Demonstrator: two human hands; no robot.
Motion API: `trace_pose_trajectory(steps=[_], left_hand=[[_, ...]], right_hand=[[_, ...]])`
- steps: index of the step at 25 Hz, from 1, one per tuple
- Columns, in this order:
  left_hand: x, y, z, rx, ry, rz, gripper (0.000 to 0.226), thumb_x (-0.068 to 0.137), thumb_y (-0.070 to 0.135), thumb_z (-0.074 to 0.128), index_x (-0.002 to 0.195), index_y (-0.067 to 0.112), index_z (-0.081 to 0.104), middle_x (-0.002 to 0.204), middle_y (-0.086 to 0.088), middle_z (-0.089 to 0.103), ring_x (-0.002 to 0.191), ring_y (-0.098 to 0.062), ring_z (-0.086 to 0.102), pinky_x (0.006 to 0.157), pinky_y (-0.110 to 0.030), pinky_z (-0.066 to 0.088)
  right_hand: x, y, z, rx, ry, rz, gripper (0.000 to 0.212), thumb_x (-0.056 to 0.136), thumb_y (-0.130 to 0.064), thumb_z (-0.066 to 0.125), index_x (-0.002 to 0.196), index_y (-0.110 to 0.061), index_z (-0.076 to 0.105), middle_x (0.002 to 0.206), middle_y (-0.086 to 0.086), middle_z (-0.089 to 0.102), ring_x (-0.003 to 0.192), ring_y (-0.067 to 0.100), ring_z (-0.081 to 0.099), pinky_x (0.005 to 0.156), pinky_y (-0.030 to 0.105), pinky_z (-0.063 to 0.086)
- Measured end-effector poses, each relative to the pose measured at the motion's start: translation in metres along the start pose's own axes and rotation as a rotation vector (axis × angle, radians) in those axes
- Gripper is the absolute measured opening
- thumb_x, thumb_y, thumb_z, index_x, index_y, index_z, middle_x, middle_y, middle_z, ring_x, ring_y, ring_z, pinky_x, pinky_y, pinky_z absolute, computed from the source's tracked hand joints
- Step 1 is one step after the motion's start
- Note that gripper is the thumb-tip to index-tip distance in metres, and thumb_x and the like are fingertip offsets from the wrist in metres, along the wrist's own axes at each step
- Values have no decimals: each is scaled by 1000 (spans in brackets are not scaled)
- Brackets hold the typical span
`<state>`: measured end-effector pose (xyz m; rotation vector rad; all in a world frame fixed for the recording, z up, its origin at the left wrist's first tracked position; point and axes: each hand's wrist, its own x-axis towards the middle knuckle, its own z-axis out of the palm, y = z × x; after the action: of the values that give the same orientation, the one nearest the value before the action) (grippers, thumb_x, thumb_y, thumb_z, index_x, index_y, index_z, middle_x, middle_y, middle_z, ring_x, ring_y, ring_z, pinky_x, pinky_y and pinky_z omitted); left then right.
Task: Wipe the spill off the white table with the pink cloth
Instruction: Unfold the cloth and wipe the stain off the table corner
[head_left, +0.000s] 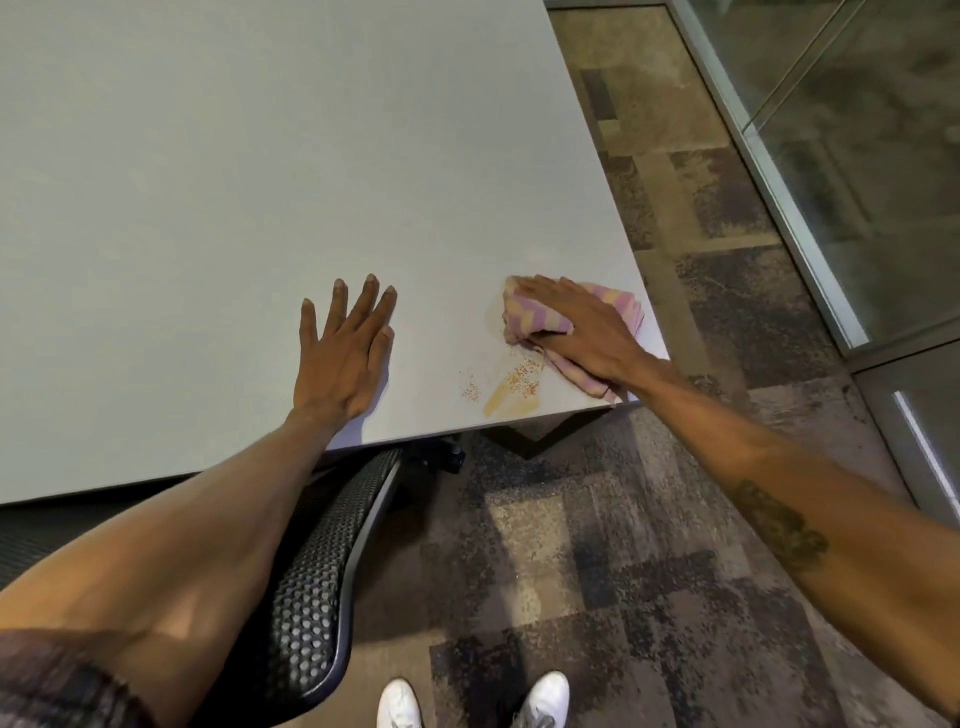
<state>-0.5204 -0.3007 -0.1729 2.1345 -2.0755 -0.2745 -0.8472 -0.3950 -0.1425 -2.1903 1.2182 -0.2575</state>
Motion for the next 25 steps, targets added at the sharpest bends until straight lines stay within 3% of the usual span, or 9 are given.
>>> trace_pose_trajectory(steps=[3,7,10,12,17,25], left_hand=[[0,0,1,2,-10,5,53,109,42,9,162,35,7,171,11,5,159,-24,-2,125,-57,-1],[-2,3,-4,-13,-19,-4,53,110,39,13,163,34,9,171,11,5,159,-24,-2,125,-58,0],[-5,7,-5,-1,-26,-16,53,110,38,15,163,34,8,171,11,3,159,-23,-3,125,-59,0],[-4,7,-6,9,-29,-23,53,110,37,15,163,33,7,171,11,3,159,-23,-3,125,-58,1],[-3,9,-9,45,-41,-36,53,110,38,13,163,31,8,171,9,3,159,-25,-2,126,-58,1],[-2,7,-11,24,-54,-46,54,111,35,15,163,25,11,171,9,7,159,-24,1,126,-56,2]], right_hand=[[-22,-19,22,34,114,95,66,91,-59,48,152,-37,38,160,-14,36,146,-2,26,125,31,14],[-26,-59,61,80,341,289,66,95,-53,48,154,-26,36,161,-7,36,149,9,27,122,21,6],[-13,-83,84,99,512,447,63,99,-40,53,154,-15,37,162,1,36,151,17,29,127,31,9],[-3,-85,85,123,534,485,63,99,-40,51,155,-14,36,162,2,36,152,19,28,127,35,10],[40,-82,68,160,474,391,60,98,-41,45,154,-18,38,160,1,39,150,19,30,125,31,10],[49,-66,43,160,73,111,60,93,-43,58,151,-32,45,157,-8,43,148,13,34,119,22,18]])
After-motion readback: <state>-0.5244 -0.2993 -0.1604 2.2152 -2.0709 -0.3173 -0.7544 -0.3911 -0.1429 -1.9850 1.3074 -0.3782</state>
